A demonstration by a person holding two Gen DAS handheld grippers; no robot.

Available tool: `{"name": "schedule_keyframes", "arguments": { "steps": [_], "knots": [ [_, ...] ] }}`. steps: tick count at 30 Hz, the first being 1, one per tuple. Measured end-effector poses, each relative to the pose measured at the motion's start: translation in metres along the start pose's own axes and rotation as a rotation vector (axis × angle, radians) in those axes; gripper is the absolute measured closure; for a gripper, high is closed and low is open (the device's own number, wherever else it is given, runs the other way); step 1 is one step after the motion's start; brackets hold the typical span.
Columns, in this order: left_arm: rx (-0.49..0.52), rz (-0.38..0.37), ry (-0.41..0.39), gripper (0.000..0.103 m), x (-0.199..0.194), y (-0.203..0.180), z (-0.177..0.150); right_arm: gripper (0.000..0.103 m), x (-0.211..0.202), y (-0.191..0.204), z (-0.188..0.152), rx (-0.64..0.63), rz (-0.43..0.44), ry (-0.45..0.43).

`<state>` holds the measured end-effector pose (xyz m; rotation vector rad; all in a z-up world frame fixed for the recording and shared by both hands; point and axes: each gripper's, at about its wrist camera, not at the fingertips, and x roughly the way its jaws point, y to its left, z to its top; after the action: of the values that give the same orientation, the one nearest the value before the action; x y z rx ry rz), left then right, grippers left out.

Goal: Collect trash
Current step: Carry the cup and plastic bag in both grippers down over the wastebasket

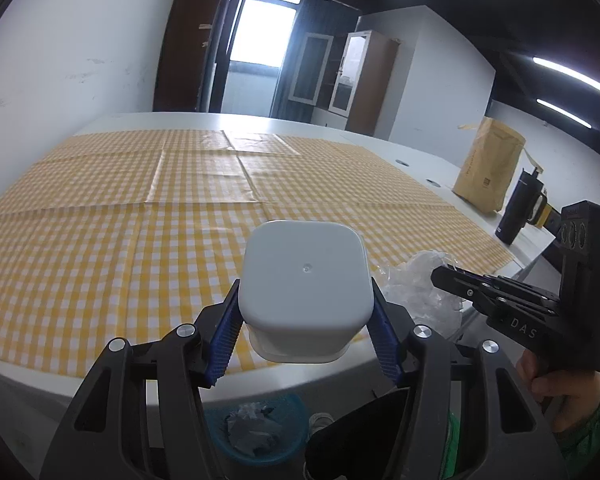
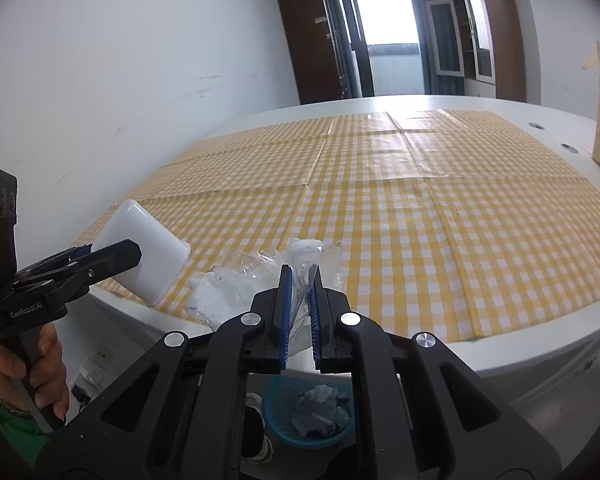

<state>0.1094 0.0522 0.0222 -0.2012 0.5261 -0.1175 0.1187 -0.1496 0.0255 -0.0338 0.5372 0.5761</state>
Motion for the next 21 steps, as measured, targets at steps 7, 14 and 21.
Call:
{"name": "schedule_keyframes", "arguments": {
  "steps": [7,14,21],
  "knots": [
    [0.002,-0.026,-0.007,0.046,-0.023,-0.009,-0.024,0.095,-0.019,0.011,-0.021,-0.030,0.017,-0.012],
    [-0.009,-0.075,0.009,0.045,-0.037,-0.004,-0.060,0.095,-0.031,0.015,-0.055,-0.029,0.041,0.014],
    [-0.034,-0.108,0.072,0.045,-0.033,0.010,-0.108,0.095,-0.027,0.030,-0.092,-0.081,0.055,0.093]
  ]
}}
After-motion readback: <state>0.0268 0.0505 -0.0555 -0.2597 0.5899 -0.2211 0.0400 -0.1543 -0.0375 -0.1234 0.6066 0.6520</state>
